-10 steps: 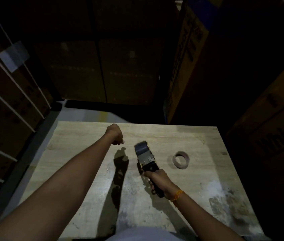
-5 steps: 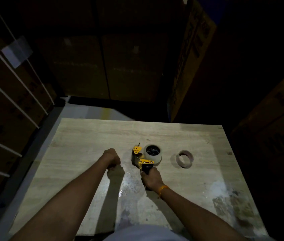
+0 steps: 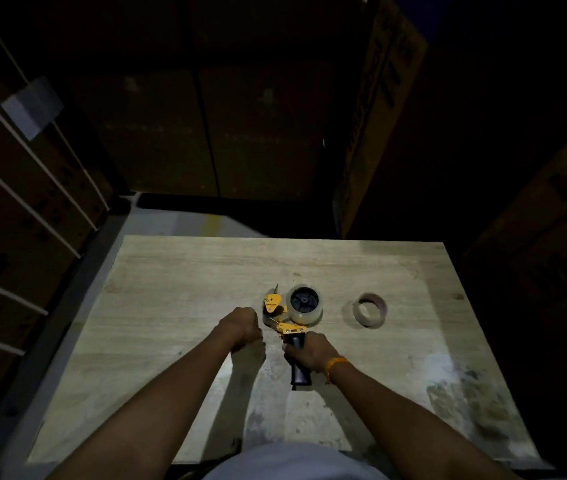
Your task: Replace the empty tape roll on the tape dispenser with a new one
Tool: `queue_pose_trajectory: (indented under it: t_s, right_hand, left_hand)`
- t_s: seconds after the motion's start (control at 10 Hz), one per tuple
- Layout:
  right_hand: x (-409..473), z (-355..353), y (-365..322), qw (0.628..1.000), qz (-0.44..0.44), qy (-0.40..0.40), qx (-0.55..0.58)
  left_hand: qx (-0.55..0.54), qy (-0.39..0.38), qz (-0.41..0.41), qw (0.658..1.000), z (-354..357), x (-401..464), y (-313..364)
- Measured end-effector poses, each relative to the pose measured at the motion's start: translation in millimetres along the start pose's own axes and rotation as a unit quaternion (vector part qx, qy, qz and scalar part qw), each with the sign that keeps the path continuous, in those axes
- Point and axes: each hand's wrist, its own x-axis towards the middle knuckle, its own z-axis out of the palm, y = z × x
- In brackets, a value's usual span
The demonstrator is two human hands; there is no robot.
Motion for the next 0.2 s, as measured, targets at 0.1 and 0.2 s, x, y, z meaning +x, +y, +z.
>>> queue_pose_trajectory:
  t_s: [0.1, 0.2]
  right_hand:
    - [-9.1, -25.3, 3.0, 0.998, -0.009, 0.034, -0.049]
    - [-11.7, -63.5, -3.8, 0.987, -0.039, 0.128, -0.092]
  left_hand:
    - [0.032, 0.027, 0.005, 0.999, -12.5, -7.0, 8.7]
    - [0.036, 0.102, -0.003, 0.994, -33.7, -9.4, 16.3]
